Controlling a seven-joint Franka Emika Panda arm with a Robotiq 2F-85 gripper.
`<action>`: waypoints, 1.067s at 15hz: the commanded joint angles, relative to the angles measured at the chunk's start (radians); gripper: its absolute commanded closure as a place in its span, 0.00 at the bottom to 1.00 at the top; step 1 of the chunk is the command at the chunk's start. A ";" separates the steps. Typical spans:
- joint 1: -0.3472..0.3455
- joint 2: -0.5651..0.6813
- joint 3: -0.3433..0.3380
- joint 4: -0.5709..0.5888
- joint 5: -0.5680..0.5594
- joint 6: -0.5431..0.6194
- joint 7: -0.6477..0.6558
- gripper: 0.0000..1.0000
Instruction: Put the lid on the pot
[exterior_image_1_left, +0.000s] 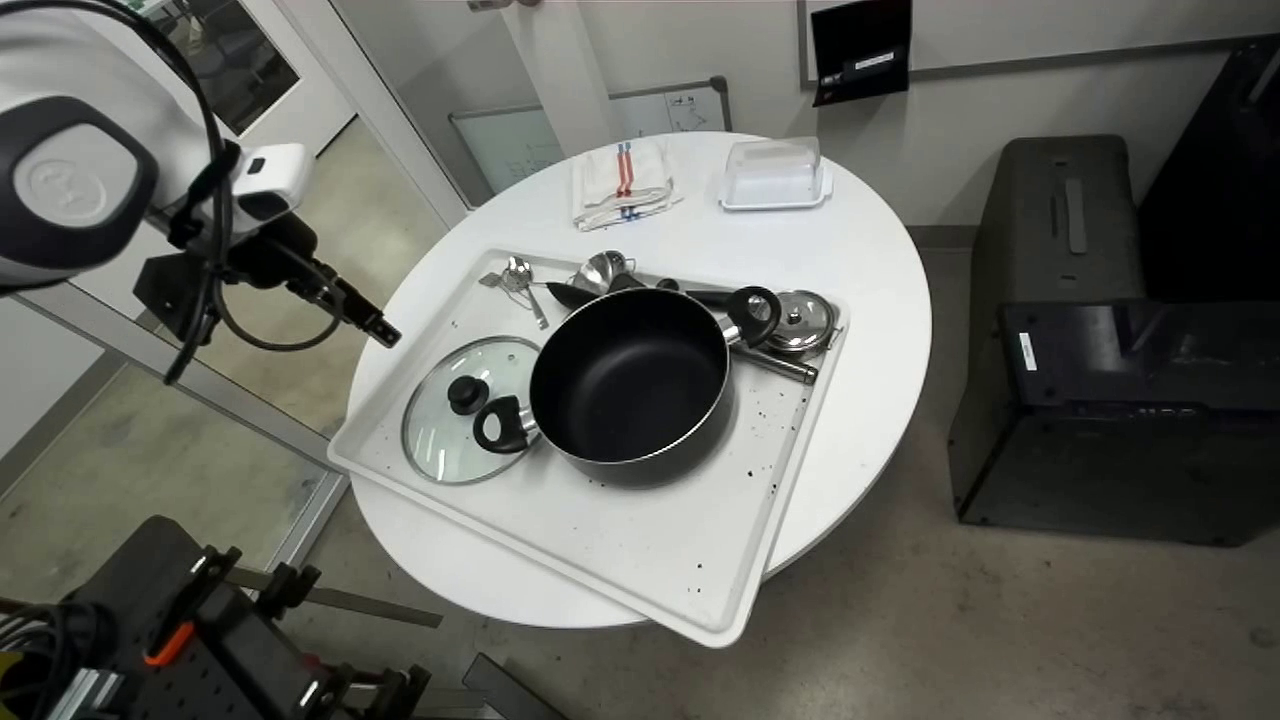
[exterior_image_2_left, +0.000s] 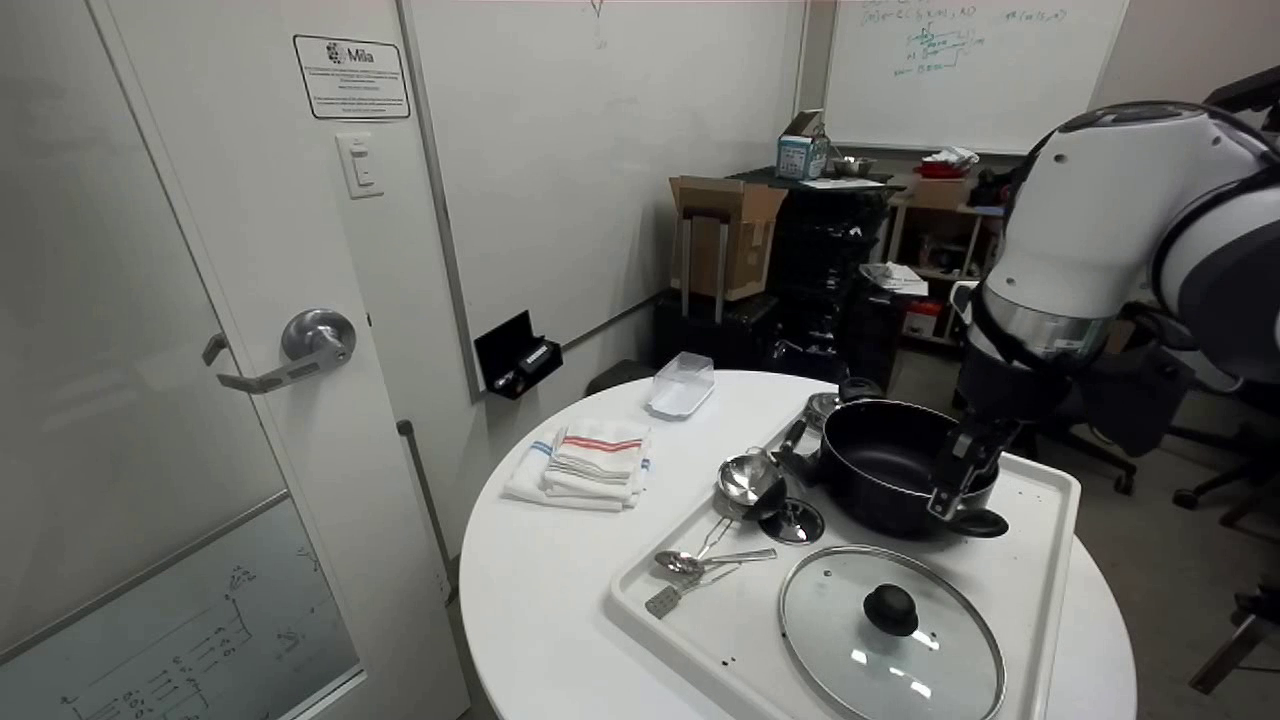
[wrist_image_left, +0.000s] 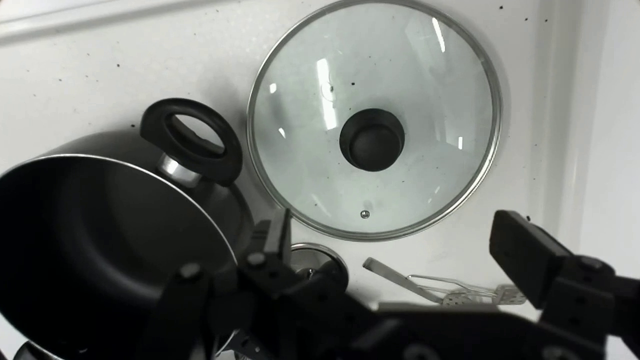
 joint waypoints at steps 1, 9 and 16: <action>0.050 0.132 -0.041 0.096 0.047 0.033 -0.003 0.00; 0.103 0.337 -0.057 0.227 0.169 0.067 -0.024 0.00; 0.152 0.499 -0.103 0.326 0.224 0.121 -0.024 0.00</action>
